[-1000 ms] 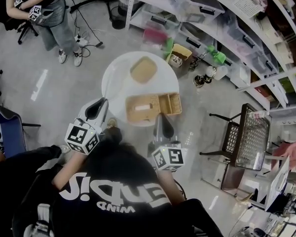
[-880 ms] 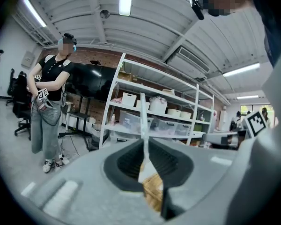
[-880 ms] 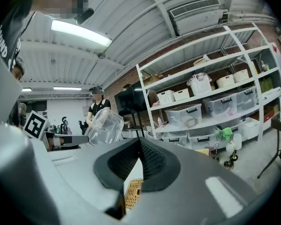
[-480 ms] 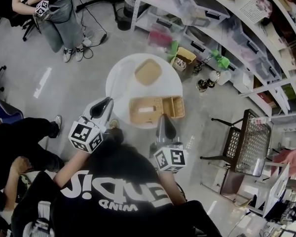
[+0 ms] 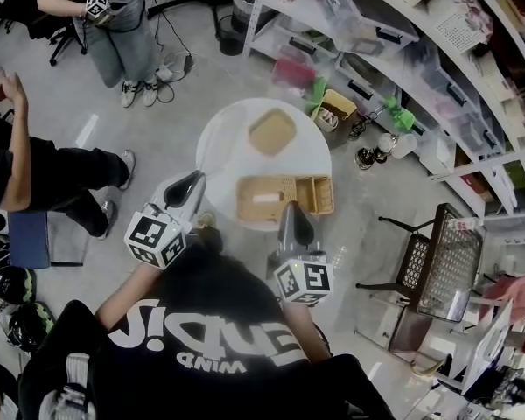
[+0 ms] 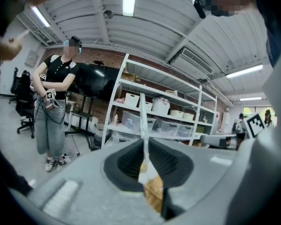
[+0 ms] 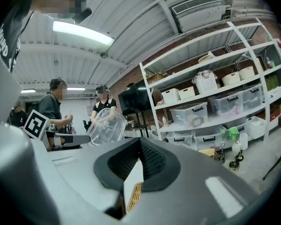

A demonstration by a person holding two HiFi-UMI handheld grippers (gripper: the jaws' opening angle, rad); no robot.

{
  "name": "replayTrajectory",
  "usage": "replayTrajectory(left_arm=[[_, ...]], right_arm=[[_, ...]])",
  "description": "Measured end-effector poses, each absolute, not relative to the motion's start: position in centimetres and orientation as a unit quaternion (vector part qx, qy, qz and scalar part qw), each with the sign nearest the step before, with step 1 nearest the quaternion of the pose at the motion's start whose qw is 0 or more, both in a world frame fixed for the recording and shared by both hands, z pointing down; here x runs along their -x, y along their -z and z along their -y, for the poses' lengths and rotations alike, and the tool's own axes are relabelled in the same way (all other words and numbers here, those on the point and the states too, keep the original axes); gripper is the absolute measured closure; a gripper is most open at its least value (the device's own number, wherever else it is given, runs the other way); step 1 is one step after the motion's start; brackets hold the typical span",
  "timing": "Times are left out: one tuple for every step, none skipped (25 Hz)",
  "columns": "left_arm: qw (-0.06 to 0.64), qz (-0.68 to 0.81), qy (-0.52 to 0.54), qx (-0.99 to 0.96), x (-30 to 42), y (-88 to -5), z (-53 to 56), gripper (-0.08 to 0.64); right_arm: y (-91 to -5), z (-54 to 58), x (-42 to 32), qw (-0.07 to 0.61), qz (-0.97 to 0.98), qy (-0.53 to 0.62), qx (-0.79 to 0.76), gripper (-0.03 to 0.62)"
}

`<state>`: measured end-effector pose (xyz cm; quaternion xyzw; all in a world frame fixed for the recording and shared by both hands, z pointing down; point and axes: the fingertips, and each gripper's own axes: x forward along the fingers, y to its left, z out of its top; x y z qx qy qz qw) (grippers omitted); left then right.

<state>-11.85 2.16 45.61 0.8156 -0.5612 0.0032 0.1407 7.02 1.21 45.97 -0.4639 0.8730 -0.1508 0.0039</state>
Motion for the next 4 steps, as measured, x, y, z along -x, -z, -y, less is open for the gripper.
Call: replayTrajectory(left_arm=[[0.141, 0.563, -0.003, -0.815, 12.09, -45.67, -2.13, 0.528], [0.141, 0.564, -0.003, -0.814, 12.32, -45.72, -2.08, 0.528], [0.141, 0.565, -0.003, -0.813, 12.53, -45.75, -2.01, 0.528], [0.14, 0.567, -0.003, -0.812, 12.73, -45.79, -1.95, 0.528]], right_arm=[[-46.01, -1.16, -6.8, 0.004, -0.874, 0.151, 0.462, 0.598], [-46.06, -1.09, -6.61, 0.003, -0.875, 0.15, 0.461, 0.598], [-46.1, -1.01, -6.45, 0.003, -0.875, 0.15, 0.46, 0.598], [-46.15, -0.93, -6.3, 0.003, -0.876, 0.15, 0.459, 0.598]])
